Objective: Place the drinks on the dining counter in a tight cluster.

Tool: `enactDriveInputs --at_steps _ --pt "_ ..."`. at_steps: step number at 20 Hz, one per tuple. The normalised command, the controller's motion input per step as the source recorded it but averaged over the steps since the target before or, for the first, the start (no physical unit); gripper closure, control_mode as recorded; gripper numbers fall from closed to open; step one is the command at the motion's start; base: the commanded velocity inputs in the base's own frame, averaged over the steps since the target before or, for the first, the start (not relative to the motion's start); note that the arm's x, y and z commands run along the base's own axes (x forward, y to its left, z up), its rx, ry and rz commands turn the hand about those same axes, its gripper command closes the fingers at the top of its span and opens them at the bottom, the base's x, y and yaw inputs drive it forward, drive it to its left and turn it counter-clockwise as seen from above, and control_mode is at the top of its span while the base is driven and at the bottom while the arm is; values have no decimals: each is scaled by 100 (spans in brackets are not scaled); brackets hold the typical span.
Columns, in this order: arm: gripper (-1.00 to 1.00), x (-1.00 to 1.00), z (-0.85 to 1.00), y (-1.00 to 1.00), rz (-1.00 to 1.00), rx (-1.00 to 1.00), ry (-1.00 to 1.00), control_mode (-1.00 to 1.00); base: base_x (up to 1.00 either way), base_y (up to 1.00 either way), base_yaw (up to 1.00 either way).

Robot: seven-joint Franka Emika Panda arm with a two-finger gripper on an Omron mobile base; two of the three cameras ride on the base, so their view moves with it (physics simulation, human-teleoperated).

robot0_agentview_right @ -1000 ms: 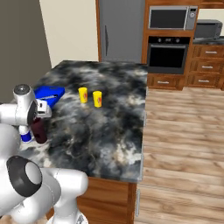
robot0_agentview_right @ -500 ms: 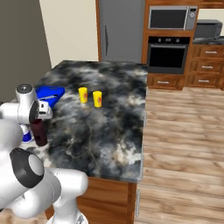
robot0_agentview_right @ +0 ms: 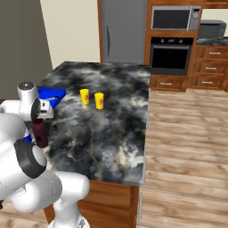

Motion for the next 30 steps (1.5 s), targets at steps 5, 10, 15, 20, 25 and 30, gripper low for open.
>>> enactDriveInputs --at_steps 5,10,15,20,25,30 --pt "100 0 -2 0 0 0 0 -100 0 0 0" --pt "100 -8 -6 0 0 0 0 -100 0 0 0" --pt "100 -1 -15 0 0 0 0 -100 0 0 0" --pt "100 0 -1 0 0 0 -5 -100 0 0 0" --pt "100 0 -9 0 0 0 -10 -100 0 0 0" --pt "100 0 -3 0 0 0 -2 -100 0 0 0"
